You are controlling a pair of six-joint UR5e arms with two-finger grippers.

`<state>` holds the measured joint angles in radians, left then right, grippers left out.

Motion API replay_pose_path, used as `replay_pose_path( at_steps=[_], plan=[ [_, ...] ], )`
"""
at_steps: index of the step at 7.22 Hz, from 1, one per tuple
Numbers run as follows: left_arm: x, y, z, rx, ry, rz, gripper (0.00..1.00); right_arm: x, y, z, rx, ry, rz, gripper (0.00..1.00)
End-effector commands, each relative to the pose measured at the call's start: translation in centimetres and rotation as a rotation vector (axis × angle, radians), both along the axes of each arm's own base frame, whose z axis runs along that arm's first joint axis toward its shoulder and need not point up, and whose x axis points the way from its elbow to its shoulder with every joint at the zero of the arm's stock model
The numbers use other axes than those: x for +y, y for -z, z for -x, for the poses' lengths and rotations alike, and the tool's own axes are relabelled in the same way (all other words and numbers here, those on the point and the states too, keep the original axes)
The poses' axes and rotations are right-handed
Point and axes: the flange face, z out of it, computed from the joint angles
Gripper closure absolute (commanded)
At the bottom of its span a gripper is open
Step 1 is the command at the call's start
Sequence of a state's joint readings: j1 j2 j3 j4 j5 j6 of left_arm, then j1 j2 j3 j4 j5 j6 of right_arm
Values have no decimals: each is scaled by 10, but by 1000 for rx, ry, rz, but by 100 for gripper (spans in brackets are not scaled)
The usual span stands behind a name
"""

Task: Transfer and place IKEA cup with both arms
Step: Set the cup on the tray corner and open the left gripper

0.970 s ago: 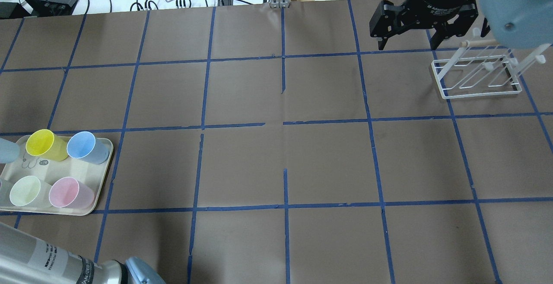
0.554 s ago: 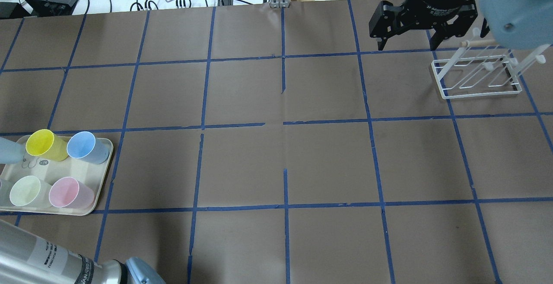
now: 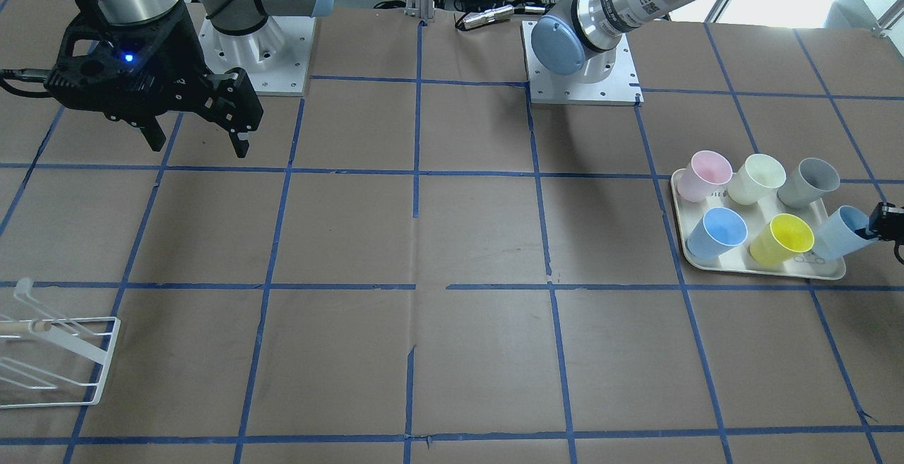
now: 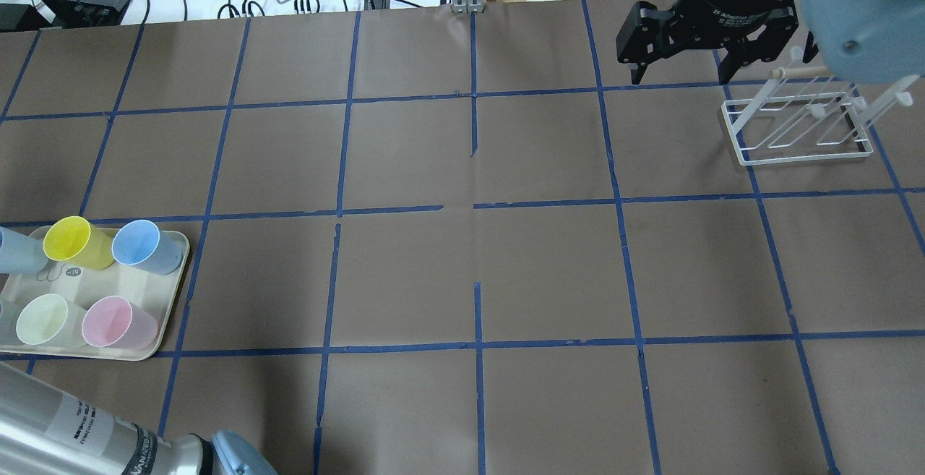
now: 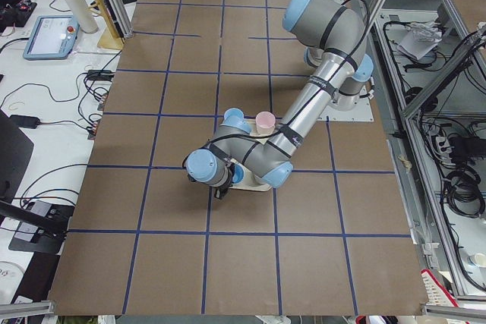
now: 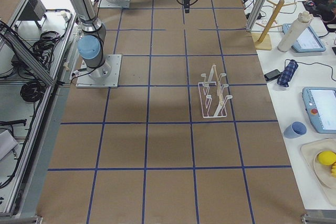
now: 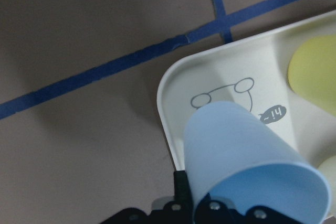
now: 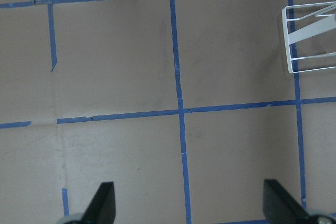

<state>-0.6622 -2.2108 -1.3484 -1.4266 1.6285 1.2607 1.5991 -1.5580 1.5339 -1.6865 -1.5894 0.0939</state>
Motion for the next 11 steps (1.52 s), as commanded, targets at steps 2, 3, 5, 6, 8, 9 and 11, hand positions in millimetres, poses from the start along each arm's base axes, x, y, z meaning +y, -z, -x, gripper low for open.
replay_pose_path(
  at_steps=[2, 3, 5, 6, 8, 9, 11],
  plan=[
    [-2, 4, 2, 5, 1, 0, 100, 0, 0, 0, 0, -1, 6, 0],
    [-2, 11, 1, 12, 4, -8, 94, 0, 0, -1, 1, -4, 4, 0],
    [-3, 12, 1, 18, 1, -4, 39, 0, 0, -1, -1, -1, 6, 0],
    [-4, 11, 2, 15, 1, -2, 26, 0, -1, -1, -1, -1, 7, 0],
    [-11, -13, 0, -16, 9, 17, 23, 0, -1, -1, 0, -1, 4, 0],
    [-24, -37, 4, -33, 29, 31, 22, 0, -1, -1, -1, 0, 4, 0],
    [-54, -93, 60, -16, 26, -26, 22, 0, -1, 0, -1, 0, 6, 0]
  ],
)
